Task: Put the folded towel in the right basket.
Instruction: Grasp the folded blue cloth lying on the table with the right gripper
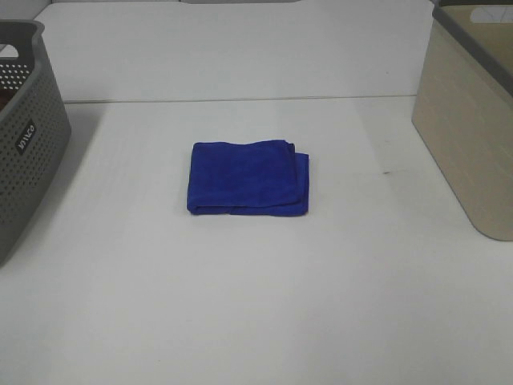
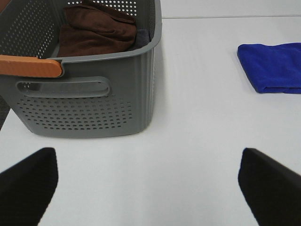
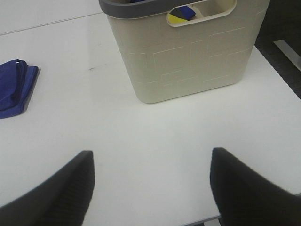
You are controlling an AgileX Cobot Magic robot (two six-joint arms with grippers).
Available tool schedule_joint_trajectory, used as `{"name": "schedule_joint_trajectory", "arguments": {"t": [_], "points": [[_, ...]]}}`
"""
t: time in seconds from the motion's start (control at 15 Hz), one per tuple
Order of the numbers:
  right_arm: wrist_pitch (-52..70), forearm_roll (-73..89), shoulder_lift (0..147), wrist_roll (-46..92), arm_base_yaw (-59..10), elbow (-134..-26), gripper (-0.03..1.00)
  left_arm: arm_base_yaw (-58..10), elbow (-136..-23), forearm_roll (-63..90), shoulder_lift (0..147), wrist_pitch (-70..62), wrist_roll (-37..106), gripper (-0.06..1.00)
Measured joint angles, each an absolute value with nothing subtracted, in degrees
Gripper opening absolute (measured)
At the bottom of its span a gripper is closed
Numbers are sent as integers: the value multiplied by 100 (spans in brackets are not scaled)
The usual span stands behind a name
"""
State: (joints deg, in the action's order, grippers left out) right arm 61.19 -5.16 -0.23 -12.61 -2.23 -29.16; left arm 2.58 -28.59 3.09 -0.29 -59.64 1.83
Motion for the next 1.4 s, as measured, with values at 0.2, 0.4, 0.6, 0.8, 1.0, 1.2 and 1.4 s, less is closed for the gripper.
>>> {"name": "schedule_joint_trajectory", "arguments": {"t": [0.2,0.4,0.6,0.8,1.0,1.2,1.4], "points": [[6119,-516,-23,-1261,-223,-2916,67,258,-2859,309,-29,-5964,183,96],[6119,-544,-23,-928,-223,-2916,67,258,-2859,309,-29,-5964,183,96],[6091,-367,-23,-516,-223,-2916,67,258,-2859,309,-29,-5964,183,96],[6079,-201,-23,-516,-223,-2916,67,258,-2859,309,-29,-5964,183,96],[6073,-235,-23,-476,-223,-2905,70,258,-2859,309,-29,-5964,183,96],[6073,-269,-23,-327,-223,-2893,91,258,-2859,309,-29,-5964,183,96],[6073,-269,-23,-298,-223,-2893,96,258,-2859,309,-29,-5964,183,96]]}}
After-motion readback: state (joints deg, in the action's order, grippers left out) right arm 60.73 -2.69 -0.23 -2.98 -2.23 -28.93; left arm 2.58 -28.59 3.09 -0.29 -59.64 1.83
